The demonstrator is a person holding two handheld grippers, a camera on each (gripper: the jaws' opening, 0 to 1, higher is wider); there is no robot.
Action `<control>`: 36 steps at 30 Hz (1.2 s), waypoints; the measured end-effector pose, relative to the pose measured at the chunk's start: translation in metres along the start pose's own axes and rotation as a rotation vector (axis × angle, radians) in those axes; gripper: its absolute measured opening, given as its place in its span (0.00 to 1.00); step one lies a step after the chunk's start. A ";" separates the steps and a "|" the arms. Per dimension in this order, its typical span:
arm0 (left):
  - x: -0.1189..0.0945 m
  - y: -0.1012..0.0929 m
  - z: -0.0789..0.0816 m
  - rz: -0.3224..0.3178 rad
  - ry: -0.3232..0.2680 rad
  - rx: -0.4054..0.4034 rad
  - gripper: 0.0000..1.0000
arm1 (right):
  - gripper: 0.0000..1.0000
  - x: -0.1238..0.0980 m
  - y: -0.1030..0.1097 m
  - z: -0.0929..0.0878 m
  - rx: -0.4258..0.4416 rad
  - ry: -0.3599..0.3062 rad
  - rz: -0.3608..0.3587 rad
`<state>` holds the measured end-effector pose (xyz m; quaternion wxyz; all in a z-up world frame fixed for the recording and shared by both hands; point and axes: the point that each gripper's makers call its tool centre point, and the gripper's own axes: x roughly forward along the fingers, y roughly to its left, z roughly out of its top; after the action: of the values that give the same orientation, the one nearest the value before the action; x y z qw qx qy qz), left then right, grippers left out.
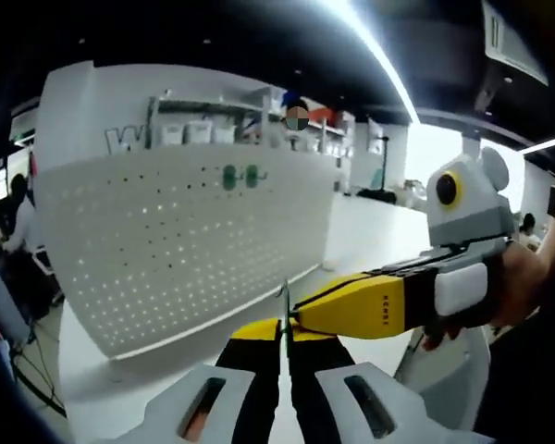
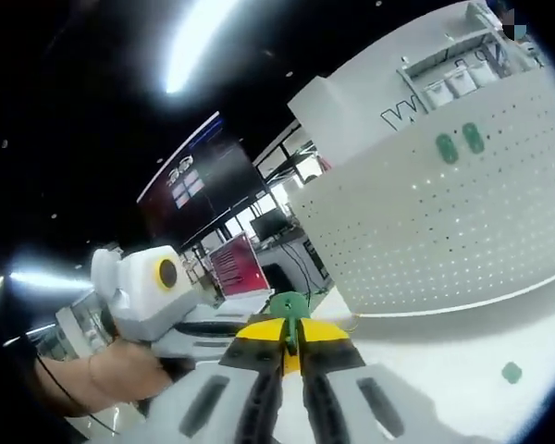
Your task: Insert the hook assembly into the mounting plate slot until the hook locks in place.
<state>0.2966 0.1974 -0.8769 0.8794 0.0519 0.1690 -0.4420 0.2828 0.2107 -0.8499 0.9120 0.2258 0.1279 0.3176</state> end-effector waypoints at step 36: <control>0.001 0.004 -0.016 0.003 0.012 -0.106 0.58 | 0.01 -0.007 -0.004 0.006 -0.104 -0.011 0.007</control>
<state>0.2960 0.2030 -0.8928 0.8806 0.0081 0.1973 -0.4308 0.2818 0.2010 -0.8461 0.9221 0.1805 0.1053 0.3256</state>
